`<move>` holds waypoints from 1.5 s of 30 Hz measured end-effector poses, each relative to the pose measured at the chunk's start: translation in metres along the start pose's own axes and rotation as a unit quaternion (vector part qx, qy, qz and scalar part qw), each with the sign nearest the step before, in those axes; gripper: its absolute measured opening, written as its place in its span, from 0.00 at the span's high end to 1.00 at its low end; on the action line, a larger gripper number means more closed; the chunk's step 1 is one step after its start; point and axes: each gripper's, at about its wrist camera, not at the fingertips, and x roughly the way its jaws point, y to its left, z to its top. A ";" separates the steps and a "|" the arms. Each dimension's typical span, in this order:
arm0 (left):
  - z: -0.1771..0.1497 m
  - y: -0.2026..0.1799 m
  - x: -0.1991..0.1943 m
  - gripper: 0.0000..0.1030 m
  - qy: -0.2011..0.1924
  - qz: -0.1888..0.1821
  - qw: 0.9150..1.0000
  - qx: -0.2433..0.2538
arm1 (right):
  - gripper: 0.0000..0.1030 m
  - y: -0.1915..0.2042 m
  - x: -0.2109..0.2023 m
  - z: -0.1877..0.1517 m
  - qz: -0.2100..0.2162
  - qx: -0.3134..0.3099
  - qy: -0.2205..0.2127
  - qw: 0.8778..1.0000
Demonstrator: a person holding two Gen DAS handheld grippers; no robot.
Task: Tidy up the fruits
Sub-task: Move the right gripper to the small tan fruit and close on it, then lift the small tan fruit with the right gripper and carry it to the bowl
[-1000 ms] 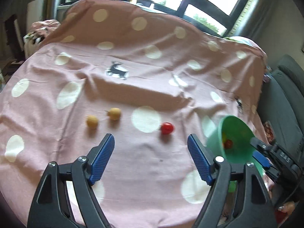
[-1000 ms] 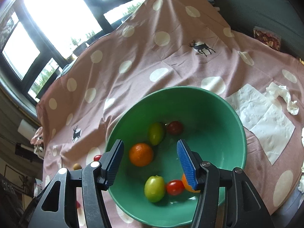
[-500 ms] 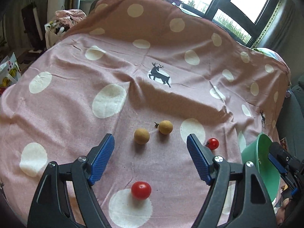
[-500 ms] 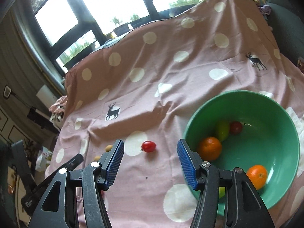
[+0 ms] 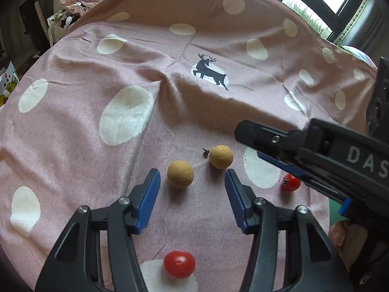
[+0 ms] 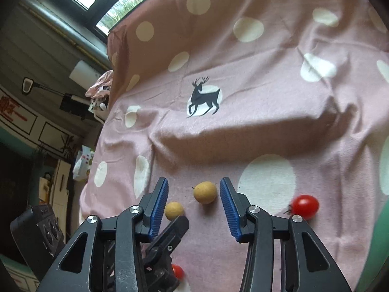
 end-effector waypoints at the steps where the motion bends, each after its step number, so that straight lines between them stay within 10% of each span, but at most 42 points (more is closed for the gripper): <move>1: 0.001 0.001 0.002 0.52 0.002 0.000 1.000 -0.005 | 0.57 -0.001 0.007 0.000 0.002 0.005 0.009 1.000; 30: -0.009 -0.001 -0.002 0.76 -0.034 0.035 0.998 0.026 | 0.70 -0.009 0.031 -0.015 -0.025 0.020 0.018 0.999; 45: -0.032 -0.022 -0.069 0.76 -0.097 -0.042 0.993 0.043 | 0.70 -0.016 -0.063 -0.038 -0.032 0.041 -0.092 0.994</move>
